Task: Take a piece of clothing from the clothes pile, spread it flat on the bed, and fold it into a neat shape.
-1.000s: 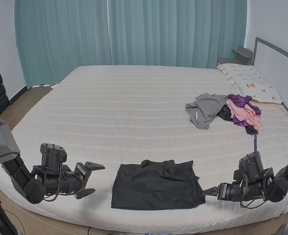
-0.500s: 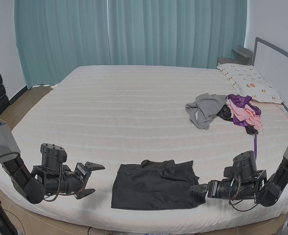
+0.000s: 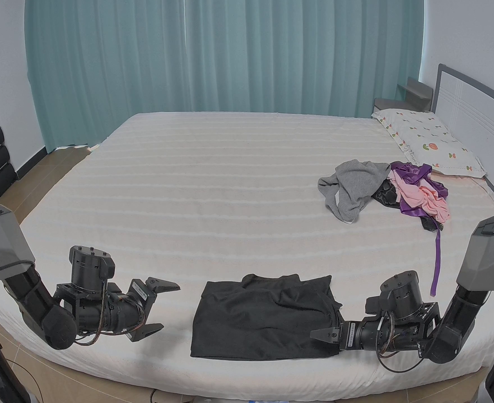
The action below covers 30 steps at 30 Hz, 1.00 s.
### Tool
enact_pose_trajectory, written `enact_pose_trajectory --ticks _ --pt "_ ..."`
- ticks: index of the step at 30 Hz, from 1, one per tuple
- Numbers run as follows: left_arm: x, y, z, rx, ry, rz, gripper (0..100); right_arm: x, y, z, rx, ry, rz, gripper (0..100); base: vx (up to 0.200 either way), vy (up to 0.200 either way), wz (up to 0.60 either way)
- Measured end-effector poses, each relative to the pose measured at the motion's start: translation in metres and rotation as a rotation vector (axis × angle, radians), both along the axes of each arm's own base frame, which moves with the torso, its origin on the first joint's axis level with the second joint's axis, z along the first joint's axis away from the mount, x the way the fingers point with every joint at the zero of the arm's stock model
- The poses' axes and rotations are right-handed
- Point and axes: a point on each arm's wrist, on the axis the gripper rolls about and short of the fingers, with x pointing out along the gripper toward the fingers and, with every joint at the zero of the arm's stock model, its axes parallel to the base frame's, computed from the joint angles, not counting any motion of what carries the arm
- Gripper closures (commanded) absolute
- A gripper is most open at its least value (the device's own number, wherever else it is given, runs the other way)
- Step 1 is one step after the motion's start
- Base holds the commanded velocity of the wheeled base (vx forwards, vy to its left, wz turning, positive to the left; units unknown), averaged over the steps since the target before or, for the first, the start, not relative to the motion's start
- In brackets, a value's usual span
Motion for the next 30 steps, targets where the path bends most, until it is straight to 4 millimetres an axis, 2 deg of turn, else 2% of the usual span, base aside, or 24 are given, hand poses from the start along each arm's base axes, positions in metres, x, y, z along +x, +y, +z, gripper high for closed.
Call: enact_pose_trajectory --ticks 7,18,23,24,30 --pt "0.000 0.000 0.000 0.000 0.001 0.001 0 -0.004 0.002 -0.014 -0.061 0.009 0.053 100 0.000 0.000 0.00" --pt "0.000 0.000 0.000 -0.001 -0.002 0.000 0 -0.007 -0.027 -0.015 -0.126 0.009 0.028 100 0.000 0.000 0.00" --pt "0.001 0.000 0.000 -0.001 -0.002 0.001 0 -0.012 -0.033 -0.016 -0.134 0.026 0.020 100 0.000 0.000 0.00" --pt "0.001 0.000 0.000 -0.001 -0.002 0.001 0 -0.013 -0.034 -0.016 -0.136 0.030 0.018 0 0.000 0.000 0.00" --pt "0.000 0.000 0.000 -0.001 -0.002 0.001 0 -0.016 -0.037 -0.016 -0.139 0.039 0.012 0 0.000 0.000 0.00"
